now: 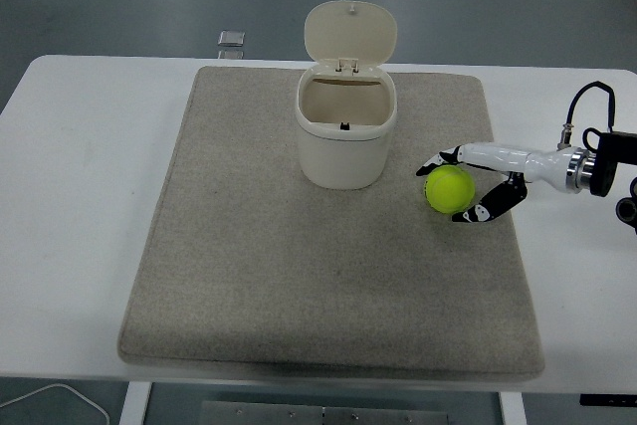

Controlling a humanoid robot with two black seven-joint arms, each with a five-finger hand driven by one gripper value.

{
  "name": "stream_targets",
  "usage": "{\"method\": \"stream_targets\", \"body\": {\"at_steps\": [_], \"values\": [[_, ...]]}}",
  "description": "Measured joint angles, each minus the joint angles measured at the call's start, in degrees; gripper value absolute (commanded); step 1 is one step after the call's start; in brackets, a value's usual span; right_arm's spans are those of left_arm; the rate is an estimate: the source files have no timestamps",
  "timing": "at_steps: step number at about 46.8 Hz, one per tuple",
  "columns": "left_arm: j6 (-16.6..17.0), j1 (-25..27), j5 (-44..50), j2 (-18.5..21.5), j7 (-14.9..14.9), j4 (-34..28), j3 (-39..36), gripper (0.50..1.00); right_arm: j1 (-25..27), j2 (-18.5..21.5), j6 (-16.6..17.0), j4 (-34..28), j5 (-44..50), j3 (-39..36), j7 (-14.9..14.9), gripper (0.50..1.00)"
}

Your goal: Pick up the tennis ball and place it in the box.

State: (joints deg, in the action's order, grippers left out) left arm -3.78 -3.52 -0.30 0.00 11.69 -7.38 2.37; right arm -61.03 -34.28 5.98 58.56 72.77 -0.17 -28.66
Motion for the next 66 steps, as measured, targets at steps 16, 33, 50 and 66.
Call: {"method": "stream_targets", "body": {"at_steps": [16, 33, 50, 66], "values": [[0.0, 0.0, 0.0, 0.0, 0.0, 0.0, 0.0, 0.992, 0.0, 0.1, 0.1, 0.1, 0.7, -0.1, 0.0, 0.644], [0.0, 0.0, 0.0, 0.0, 0.0, 0.0, 0.0, 0.992, -1.8, -0.6, 1.2, 0.4, 0.4, -0.9, 0.0, 0.545], [0.0, 0.0, 0.0, 0.0, 0.0, 0.0, 0.0, 0.992, -6.2, -3.8, 7.3, 4.9, -1.9, -5.4, -1.4, 0.500], [0.0, 0.0, 0.0, 0.0, 0.0, 0.0, 0.0, 0.992, -9.1, -3.6, 10.4, 6.0, -6.1, -10.3, -1.4, 0.500]]}}
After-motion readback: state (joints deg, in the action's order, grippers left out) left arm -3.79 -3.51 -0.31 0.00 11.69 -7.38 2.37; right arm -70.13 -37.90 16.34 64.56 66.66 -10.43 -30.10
